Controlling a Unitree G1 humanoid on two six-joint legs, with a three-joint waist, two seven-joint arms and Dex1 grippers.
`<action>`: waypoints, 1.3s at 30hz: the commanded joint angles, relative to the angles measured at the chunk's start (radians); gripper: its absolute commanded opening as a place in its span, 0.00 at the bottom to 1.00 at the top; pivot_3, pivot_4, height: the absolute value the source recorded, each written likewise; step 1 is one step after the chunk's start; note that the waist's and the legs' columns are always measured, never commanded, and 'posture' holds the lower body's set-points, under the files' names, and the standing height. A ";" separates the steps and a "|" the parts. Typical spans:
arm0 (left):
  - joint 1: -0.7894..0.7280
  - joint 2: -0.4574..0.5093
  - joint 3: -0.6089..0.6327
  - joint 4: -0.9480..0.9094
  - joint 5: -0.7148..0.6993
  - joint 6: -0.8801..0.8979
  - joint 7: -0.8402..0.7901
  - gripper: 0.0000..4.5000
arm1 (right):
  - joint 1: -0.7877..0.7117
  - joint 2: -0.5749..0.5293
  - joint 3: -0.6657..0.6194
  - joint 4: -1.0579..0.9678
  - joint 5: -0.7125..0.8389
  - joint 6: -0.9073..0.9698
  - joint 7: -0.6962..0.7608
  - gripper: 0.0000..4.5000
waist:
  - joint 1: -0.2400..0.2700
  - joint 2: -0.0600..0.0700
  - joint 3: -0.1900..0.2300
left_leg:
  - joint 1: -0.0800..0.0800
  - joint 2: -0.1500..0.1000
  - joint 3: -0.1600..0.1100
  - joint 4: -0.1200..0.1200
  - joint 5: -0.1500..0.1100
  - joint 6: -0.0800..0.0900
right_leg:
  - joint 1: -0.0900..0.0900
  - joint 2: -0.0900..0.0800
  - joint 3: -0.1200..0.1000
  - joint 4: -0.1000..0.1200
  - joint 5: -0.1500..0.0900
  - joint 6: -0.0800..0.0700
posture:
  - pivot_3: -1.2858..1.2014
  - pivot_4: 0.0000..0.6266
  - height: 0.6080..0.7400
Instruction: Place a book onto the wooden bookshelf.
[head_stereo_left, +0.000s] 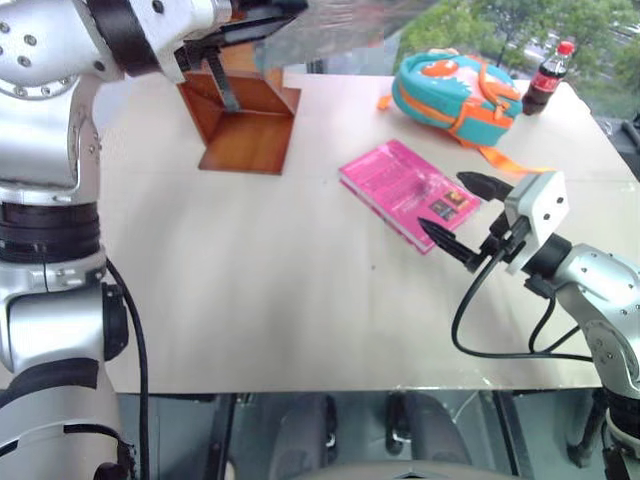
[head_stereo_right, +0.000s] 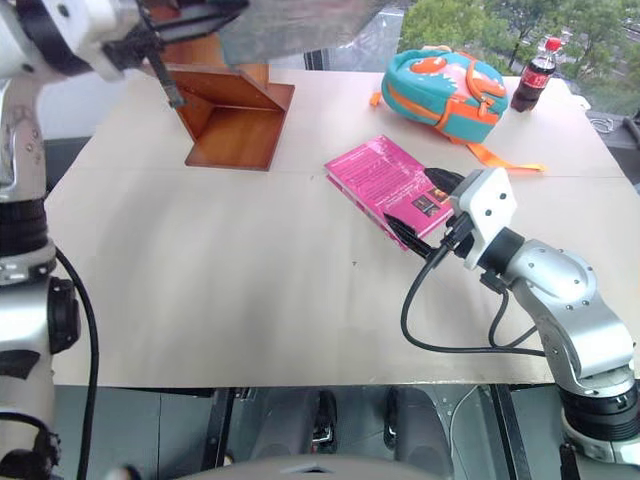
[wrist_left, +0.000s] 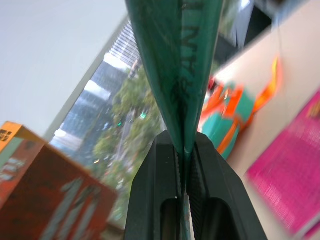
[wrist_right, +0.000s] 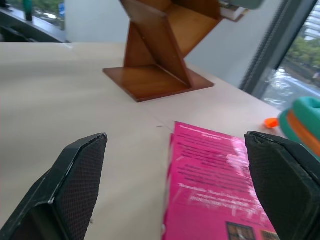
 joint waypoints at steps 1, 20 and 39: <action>-0.126 0.098 -0.033 0.212 0.192 -0.135 0.009 0.00 | -0.044 -0.001 -0.031 -0.002 -0.007 -0.047 0.004 1.00 | -0.003 0.001 0.000 | 0.000 0.000 0.002 0.000 0.000 0.000 | -0.001 0.000 0.002 0.000 0.000 0.000 | 0.52 0.24 1.00; -0.515 -0.099 -0.372 0.978 0.686 -0.205 0.135 0.18 | -0.359 -0.096 -0.120 -0.142 0.208 0.166 -0.072 1.00 | -0.008 -0.001 0.002 | -0.013 0.000 0.001 0.004 -0.001 0.001 | -0.012 -0.001 0.000 0.004 -0.001 0.002 | 0.52 0.24 1.00; -0.136 0.144 0.101 0.492 0.024 0.036 -0.390 0.88 | -0.275 -0.188 -0.235 -0.119 0.368 0.194 -0.004 1.00 | -0.024 -0.002 0.002 | -0.014 0.001 0.002 0.005 -0.002 0.004 | -0.013 -0.004 0.000 0.005 -0.001 0.002 | 0.52 0.24 1.00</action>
